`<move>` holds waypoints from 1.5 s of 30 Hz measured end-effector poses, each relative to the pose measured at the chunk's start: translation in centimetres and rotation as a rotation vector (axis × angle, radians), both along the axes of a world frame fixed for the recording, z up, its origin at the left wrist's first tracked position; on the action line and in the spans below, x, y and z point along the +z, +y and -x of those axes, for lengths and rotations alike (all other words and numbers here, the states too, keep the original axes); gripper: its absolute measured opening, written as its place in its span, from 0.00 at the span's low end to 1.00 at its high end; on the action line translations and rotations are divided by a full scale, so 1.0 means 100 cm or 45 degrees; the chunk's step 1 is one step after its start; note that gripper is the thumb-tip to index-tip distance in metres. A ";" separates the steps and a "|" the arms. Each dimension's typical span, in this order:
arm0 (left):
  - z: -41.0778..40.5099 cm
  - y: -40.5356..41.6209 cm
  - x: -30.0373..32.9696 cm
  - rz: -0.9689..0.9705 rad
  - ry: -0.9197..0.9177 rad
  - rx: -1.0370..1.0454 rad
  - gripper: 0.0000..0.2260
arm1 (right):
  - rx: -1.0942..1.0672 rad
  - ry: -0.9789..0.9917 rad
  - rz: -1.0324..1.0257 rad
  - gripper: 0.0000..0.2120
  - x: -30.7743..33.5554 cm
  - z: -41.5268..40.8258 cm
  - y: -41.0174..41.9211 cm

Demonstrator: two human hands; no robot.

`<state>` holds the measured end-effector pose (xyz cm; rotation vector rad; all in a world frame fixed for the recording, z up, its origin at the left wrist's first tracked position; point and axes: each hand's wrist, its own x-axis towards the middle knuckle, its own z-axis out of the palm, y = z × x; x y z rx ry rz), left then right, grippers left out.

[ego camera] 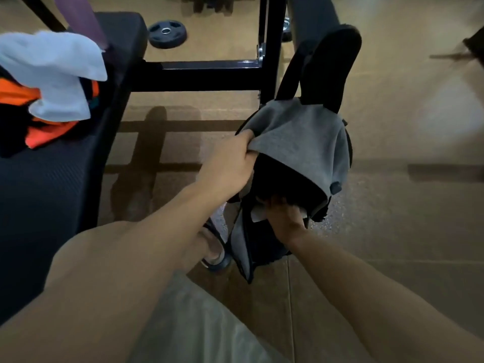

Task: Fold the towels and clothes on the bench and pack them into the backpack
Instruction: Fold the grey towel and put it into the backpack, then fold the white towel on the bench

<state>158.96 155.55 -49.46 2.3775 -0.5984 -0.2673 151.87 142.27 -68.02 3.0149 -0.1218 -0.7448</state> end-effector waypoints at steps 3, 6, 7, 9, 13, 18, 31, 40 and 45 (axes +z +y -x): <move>-0.001 0.002 0.003 0.071 0.169 -0.059 0.05 | 0.038 -0.095 0.138 0.24 -0.001 0.006 0.017; 0.000 0.010 0.014 0.051 0.167 -0.115 0.06 | 0.070 -0.142 0.140 0.19 0.018 0.011 0.048; 0.000 0.017 0.019 0.032 0.160 -0.125 0.08 | 0.085 -0.128 0.074 0.18 0.027 0.012 0.060; -0.001 0.036 0.029 0.002 0.157 -0.130 0.13 | 0.181 -0.141 -0.041 0.18 0.053 0.015 0.087; -0.004 0.089 0.051 -0.023 0.087 -0.025 0.11 | 0.203 -0.366 -0.335 0.14 0.112 -0.004 0.130; -0.021 0.184 0.069 0.070 -0.041 0.403 0.05 | 0.120 -0.635 -0.690 0.09 0.161 -0.062 0.181; -0.015 0.370 -0.029 -0.653 0.364 0.738 0.41 | 0.042 -0.710 -1.176 0.34 0.185 -0.238 0.319; -0.003 0.384 -0.065 -0.596 0.217 0.752 0.40 | 0.002 -0.855 -0.710 0.20 0.202 -0.314 0.331; -0.002 0.388 -0.057 -0.511 0.269 0.725 0.41 | 0.151 -0.984 -0.624 0.13 0.216 -0.275 0.341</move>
